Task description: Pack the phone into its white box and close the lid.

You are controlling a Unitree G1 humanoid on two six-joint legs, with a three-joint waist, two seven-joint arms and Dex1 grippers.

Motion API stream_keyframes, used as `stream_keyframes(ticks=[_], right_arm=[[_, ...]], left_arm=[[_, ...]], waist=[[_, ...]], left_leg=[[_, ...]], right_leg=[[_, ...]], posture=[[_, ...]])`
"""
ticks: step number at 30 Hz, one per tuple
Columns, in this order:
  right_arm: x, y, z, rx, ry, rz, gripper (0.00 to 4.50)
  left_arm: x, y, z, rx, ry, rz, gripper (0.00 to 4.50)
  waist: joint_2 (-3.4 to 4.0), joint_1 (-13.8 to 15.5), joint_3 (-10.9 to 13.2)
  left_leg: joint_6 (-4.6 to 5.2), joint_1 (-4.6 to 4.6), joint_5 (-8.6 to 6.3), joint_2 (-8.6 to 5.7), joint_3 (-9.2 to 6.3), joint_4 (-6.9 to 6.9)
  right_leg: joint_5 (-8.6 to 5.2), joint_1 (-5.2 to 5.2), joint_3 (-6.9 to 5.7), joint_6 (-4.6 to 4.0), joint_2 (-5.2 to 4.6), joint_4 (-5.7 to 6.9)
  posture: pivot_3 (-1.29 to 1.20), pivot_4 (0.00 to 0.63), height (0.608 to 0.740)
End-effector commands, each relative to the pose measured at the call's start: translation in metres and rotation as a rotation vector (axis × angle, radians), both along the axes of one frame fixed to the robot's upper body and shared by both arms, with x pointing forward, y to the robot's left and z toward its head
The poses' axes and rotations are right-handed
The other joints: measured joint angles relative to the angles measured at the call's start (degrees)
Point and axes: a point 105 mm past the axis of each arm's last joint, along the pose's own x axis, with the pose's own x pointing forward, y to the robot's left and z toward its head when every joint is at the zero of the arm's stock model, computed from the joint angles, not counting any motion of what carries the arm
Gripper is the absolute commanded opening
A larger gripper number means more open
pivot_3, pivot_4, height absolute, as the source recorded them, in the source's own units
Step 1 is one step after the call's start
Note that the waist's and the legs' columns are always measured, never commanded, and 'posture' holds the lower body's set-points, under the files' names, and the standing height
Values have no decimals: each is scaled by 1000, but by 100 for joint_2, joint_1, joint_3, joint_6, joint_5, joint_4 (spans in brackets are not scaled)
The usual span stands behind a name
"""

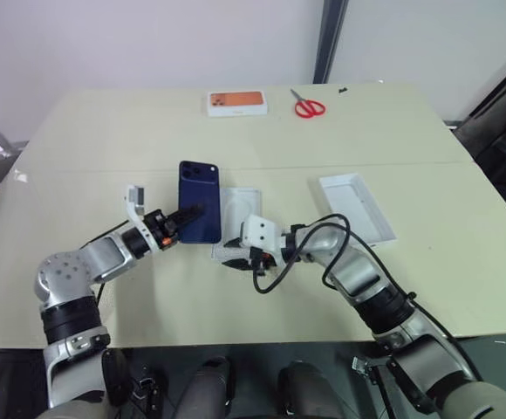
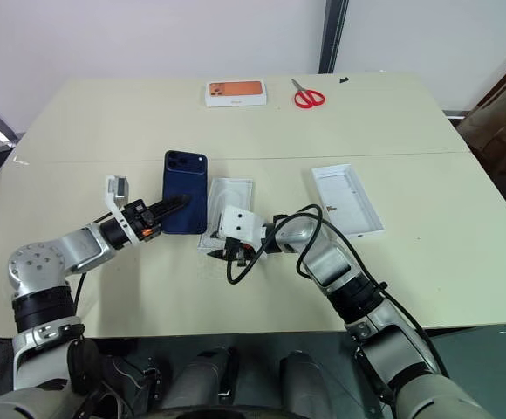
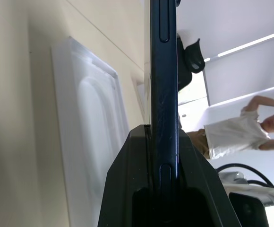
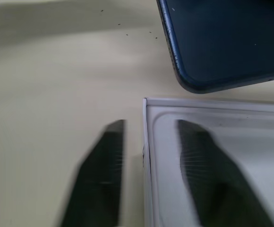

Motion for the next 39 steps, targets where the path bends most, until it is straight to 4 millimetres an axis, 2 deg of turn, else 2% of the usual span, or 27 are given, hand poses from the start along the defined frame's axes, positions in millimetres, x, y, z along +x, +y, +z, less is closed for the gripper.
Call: stream_keyframes(ticks=[1,3,5,9,15,17,18,19,22,30,39], right_arm=[[-14,-5,24,78,7,59,3822],[-12,-16,37,153,59,20,3822],[-3,-30,42,178,55,-54,3822],[15,-64,35,126,22,-190,3822],[24,-79,35,122,11,-256,3822],[25,-81,35,121,6,-266,3876],[26,-81,35,121,3,-271,3876],[27,-82,34,120,1,-275,3876],[28,-81,33,110,-7,-276,3876],[31,-74,33,118,-17,-266,3876],[33,-73,31,124,-8,-272,3876]], left_arm=[[-2,-6,14,-17,-62,-13,0],[3,-15,9,-10,-48,-8,0],[6,-23,6,-6,-36,-9,0],[9,-37,-1,21,-14,-31,0],[13,-42,-7,60,24,-44,0],[15,-41,-7,57,30,-39,972],[15,-41,-6,70,22,-36,1183],[15,-41,-5,70,18,-39,1617],[13,-43,-1,66,14,-52,3075],[11,-44,11,89,-23,-69,3075],[6,-24,17,158,-46,-44,3075]], waist=[[0,18,0],[-1,22,0],[-2,37,1],[-6,21,2],[-5,-10,2],[-5,-4,2],[-6,4,2],[-6,8,3],[-6,23,3],[-6,13,3],[-6,14,3]], left_leg=[[0,0,0,0,0,0],[0,0,0,0,-1,1],[1,0,0,-1,-1,3],[1,0,-1,-1,1,1],[1,0,0,2,5,-4],[1,0,0,2,5,-2],[1,-1,0,2,6,0],[1,-1,0,1,6,0],[1,-1,0,1,5,1],[1,-1,0,1,5,2],[1,-1,0,1,5,2]], right_leg=[[0,0,0,0,0,0],[0,3,-1,0,0,-1],[0,6,-1,0,-1,-2],[0,3,0,0,-1,-1],[0,-3,4,0,3,1],[0,-2,4,0,3,1],[0,-1,4,0,2,1],[0,-1,4,0,2,0],[0,0,3,0,2,0],[0,1,3,0,1,0],[0,1,3,0,1,1]], posture=[[0,150,734],[0,150,734],[0,150,734],[0,150,734],[0,150,734],[0,150,734],[0,150,734],[0,150,734],[0,150,734],[0,150,734],[0,150,734]])
